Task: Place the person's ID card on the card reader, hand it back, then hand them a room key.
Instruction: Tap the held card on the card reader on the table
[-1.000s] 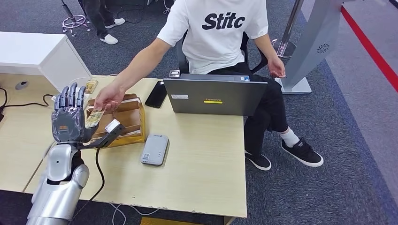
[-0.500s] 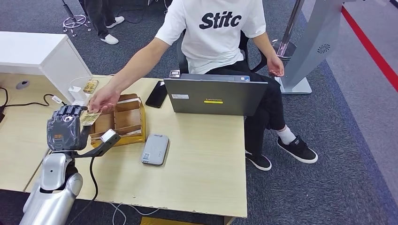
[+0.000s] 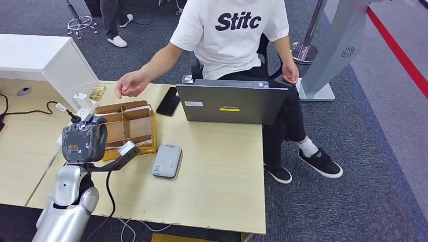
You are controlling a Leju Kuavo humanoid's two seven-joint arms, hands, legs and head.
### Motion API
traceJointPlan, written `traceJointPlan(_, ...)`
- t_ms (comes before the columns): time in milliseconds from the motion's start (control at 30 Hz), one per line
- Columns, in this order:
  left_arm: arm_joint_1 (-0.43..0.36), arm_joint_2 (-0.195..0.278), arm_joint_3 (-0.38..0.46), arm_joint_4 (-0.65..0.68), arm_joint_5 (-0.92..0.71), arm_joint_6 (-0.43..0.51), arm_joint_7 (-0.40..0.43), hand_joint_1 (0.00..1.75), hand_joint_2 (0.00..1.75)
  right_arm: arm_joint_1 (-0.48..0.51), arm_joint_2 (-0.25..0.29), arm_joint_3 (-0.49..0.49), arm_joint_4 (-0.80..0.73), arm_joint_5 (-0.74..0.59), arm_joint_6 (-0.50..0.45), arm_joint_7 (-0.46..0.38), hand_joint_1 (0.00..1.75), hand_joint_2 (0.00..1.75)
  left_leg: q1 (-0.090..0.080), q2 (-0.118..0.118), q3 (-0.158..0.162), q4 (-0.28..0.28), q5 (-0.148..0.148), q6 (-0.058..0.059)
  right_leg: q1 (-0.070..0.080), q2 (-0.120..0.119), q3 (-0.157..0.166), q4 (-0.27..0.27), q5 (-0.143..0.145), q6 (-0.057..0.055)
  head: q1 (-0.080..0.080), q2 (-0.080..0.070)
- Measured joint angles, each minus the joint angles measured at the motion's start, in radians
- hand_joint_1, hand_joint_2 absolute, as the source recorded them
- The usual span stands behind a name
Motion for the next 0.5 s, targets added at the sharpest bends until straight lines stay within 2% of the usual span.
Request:
traceJointPlan(267, -0.033, -0.090, -0.132, -0.014, -0.020, -0.019, -0.015, 1.75, 1.75, -0.009, 0.006, 0.013, 0.001, 0.006, -0.003, 0.002, 0.00, 1.75, 0.000, 0.000, 0.000, 0.001, 0.000, 0.000, 0.000, 0.000, 0.000, 0.000, 0.000, 0.000, 0.000, 0.000)
traceJointPlan(500, -0.058, -0.131, -0.229, 0.018, -0.064, -0.068, 0.000, 1.75, 1.75, -0.015, 0.009, 0.015, 0.002, 0.007, -0.013, 0.011, 0.00, 1.75, 0.000, 0.000, 0.000, 0.001, 0.000, 0.000, 0.000, 0.000, 0.000, 0.000, 0.000, 0.000, 0.000, 0.000)
